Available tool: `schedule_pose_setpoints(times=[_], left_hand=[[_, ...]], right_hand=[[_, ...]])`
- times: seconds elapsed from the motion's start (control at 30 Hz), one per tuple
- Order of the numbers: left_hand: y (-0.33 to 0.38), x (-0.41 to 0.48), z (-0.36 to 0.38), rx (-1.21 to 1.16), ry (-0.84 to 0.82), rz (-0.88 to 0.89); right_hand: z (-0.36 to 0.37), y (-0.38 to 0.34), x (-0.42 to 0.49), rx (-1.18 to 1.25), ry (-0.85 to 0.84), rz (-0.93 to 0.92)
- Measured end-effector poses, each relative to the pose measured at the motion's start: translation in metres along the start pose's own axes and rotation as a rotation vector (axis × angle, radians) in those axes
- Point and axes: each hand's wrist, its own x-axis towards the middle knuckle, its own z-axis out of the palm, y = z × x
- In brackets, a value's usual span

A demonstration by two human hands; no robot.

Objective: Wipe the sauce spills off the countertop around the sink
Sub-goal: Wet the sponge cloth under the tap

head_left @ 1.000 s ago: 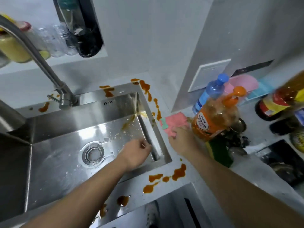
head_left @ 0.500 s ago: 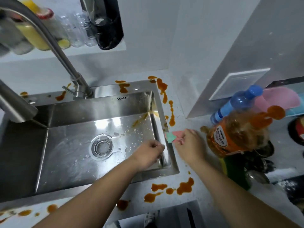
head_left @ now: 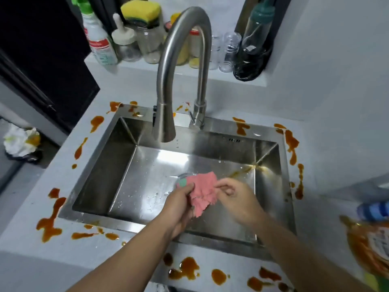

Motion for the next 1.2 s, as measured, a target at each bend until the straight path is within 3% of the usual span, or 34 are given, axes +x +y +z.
schedule_pose_setpoints(times=[0.23,0.43,0.6,1.2], left_hand=[[0.047,0.018,-0.059,-0.166,-0.057,0.013],[0.069,0.038,-0.071,-0.193,-0.108,0.037],[0.07,0.052,-0.072,-0.241,-0.125,0.026],[0.066,0.052,-0.051,-0.404,-0.152,0.064]], right_hand=[[0.033,-0.061,0.072,-0.067,0.067,-0.003],[0.042,-0.113,0.136,0.046,0.121,0.038],[0.049,-0.093,0.182,0.11,0.098,0.031],[0.047,-0.083,0.176,0.163,0.056,-0.074]])
